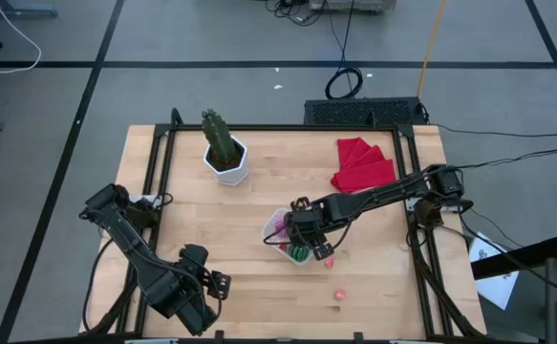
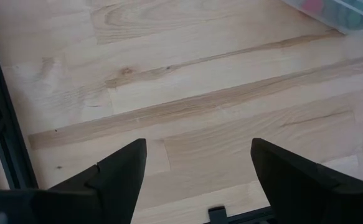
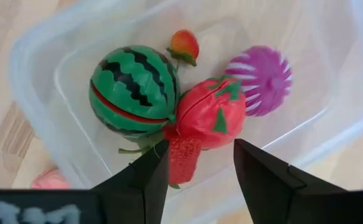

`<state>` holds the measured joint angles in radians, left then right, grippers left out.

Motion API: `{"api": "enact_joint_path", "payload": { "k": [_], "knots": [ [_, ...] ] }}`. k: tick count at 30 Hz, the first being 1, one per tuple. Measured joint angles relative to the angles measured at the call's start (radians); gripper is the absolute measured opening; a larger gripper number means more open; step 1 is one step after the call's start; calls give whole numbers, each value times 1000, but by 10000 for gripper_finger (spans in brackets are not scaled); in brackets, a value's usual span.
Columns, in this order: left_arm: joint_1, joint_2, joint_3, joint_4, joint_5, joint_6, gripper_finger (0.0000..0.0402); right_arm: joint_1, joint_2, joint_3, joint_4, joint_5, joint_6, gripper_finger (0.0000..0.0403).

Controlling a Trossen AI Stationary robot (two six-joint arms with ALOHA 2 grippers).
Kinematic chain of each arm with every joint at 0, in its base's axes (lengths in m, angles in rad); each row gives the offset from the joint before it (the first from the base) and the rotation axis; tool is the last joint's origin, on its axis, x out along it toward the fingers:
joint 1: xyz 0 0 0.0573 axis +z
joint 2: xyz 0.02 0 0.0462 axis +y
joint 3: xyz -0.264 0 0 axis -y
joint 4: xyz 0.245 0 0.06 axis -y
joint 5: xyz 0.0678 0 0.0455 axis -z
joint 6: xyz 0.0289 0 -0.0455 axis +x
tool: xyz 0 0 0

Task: Pick and placing Produce into tupperware
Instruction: Put the top peach into the transparent bin

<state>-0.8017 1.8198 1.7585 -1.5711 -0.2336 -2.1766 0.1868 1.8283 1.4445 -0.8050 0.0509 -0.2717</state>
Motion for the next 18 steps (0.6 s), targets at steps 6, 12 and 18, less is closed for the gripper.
{"api": "enact_joint_path", "payload": {
  "k": [6, 12, 18],
  "knots": [
    [0, 0, 0, 0, -4, 1, 292, 20, -70, 51, 8, 4, -41, 169],
    [1, 0, 0, 0, -3, 0, 292, 69, -204, 61, -131, 1, 13, 169],
    [1, 0, 0, 0, -3, -4, 292, 117, -305, -8, -275, 0, 150, 169]
  ]
}}
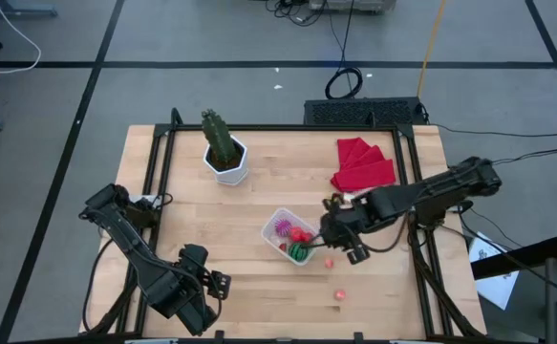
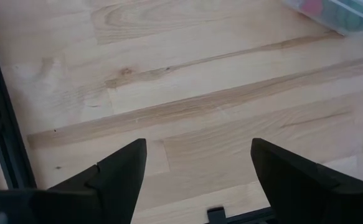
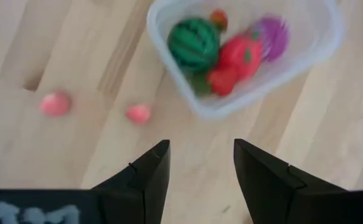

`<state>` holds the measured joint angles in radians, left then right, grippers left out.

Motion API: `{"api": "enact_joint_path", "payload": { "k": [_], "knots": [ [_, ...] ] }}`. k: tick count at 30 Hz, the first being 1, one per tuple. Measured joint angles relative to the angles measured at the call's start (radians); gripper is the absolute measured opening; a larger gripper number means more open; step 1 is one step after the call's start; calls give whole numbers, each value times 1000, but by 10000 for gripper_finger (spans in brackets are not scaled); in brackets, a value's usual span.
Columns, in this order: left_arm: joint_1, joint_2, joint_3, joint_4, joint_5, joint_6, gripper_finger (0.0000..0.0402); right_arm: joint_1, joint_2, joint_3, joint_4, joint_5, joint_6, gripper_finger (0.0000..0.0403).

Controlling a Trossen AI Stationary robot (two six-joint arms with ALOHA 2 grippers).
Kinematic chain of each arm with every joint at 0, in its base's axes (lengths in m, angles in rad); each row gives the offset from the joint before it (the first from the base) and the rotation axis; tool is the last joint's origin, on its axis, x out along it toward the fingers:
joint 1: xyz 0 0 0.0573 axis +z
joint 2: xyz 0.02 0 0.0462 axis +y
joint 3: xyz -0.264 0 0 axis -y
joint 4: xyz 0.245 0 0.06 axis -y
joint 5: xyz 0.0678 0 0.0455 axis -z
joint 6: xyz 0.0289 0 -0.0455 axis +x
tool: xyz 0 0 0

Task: Pick and placing Produce into tupperware
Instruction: Put the top peach into the transparent bin

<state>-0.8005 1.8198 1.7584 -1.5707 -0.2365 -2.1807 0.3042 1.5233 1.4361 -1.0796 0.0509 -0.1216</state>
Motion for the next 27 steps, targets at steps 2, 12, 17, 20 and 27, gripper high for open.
{"api": "enact_joint_path", "payload": {
  "k": [2, 12, 17, 20, 27],
  "knots": [
    [0, 0, 0, 0, 0, -5, 292, 15, -19, -38, -13, 0, 93, 169],
    [17, 0, 0, -1, 9, -24, 292, 60, -29, -266, 144, -35, 375, 169],
    [41, 0, 0, 0, 47, 10, 292, 61, -29, -312, 289, -111, 477, 169],
    [53, -7, 0, 0, 81, 42, 292, 67, -29, -316, 352, -128, 535, 169],
    [37, -40, 0, 1, 85, 119, 292, 102, -29, -316, 461, -134, 640, 169]
  ]
}}
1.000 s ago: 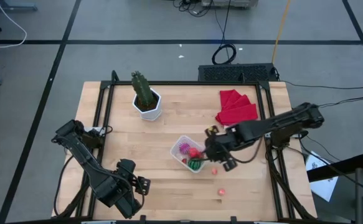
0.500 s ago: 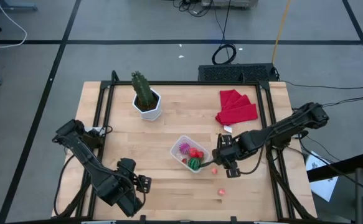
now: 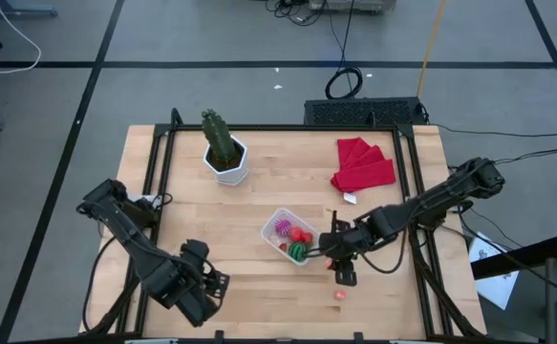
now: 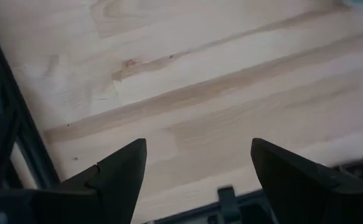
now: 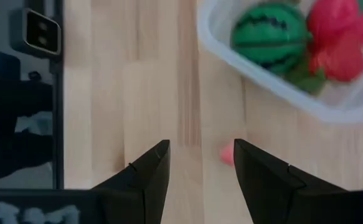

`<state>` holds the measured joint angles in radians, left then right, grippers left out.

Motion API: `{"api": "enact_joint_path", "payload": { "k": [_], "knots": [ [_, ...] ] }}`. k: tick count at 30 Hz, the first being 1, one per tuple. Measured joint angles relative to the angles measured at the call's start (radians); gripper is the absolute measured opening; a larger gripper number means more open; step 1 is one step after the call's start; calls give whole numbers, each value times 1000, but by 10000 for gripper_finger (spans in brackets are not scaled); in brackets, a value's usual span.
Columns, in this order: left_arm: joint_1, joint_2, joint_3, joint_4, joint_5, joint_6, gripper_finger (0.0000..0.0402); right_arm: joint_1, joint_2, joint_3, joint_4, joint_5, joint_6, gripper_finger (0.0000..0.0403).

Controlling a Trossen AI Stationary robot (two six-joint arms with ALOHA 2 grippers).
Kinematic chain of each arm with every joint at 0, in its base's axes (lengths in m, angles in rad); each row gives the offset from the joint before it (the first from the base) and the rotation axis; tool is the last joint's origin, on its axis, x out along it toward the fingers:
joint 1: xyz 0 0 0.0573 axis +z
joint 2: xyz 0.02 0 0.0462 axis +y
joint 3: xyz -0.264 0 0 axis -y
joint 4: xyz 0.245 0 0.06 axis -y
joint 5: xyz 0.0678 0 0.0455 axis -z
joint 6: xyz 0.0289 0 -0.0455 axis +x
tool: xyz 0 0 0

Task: Pick and placing Produce into tupperware
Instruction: Put the top peach into the transparent bin

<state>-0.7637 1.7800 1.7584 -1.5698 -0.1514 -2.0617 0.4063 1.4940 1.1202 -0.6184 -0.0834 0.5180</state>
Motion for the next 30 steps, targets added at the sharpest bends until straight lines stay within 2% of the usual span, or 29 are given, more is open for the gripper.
{"api": "enact_joint_path", "payload": {
  "k": [7, 11, 15, 21, 30],
  "knots": [
    [-52, -24, -31, 0, -5, 40, 292, 22, 0, 0, -67, 6, 193, 169],
    [-70, -59, -109, -1, 1, 28, 292, 33, 9, 0, -62, 34, 286, 169],
    [-78, -108, -184, -2, 53, 17, 292, 46, 39, 0, -70, 34, 367, 169],
    [-83, -159, -215, -1, 42, 34, 292, 56, 92, 0, -73, 60, 436, 169],
    [-82, -194, -214, -3, -25, 101, 292, 42, 212, 0, -52, 87, 437, 169]
  ]
}}
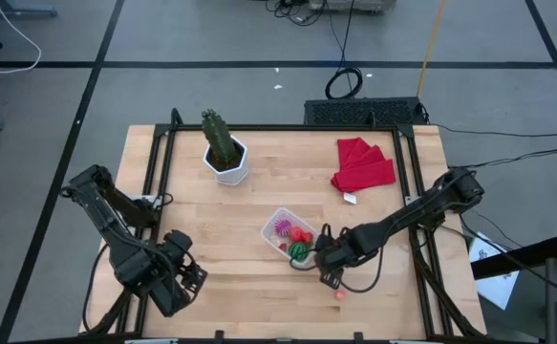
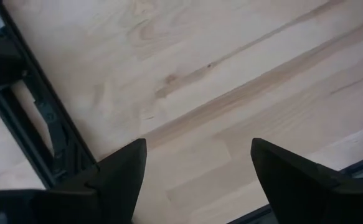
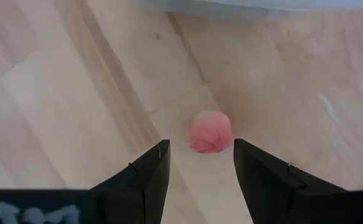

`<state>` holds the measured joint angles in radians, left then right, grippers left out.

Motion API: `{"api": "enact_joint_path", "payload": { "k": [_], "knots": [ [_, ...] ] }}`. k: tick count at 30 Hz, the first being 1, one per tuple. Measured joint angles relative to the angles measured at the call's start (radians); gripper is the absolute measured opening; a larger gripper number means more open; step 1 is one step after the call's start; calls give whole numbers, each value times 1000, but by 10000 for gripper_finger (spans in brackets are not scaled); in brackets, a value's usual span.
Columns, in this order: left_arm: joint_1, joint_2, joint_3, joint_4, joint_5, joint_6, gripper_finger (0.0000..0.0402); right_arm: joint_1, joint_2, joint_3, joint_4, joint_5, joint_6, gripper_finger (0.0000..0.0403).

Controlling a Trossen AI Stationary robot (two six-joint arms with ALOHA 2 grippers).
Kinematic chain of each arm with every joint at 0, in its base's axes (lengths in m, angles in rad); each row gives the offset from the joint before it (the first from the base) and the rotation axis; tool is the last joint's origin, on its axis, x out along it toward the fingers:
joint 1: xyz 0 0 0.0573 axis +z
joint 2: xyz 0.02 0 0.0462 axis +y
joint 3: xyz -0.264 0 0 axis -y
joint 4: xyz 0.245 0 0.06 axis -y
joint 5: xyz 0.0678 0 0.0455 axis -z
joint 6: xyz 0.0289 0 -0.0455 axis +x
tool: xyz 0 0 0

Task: Pick and placing Produce into tupperware
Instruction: Put the top peach into the transparent bin

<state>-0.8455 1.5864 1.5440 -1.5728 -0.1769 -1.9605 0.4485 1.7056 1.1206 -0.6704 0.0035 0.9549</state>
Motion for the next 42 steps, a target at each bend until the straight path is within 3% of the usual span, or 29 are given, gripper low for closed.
{"api": "enact_joint_path", "payload": {
  "k": [24, 35, 42],
  "knots": [
    [0, -2, 0, 2, -8, 45, 292, -18, 89, -1, 31, 1, -51, 168],
    [0, -2, 0, 2, -8, 45, 292, -20, 89, -1, 31, -1, -51, 96],
    [0, -2, 0, 2, -8, 46, 292, -20, 89, -1, 30, -5, -51, 89]
  ]
}}
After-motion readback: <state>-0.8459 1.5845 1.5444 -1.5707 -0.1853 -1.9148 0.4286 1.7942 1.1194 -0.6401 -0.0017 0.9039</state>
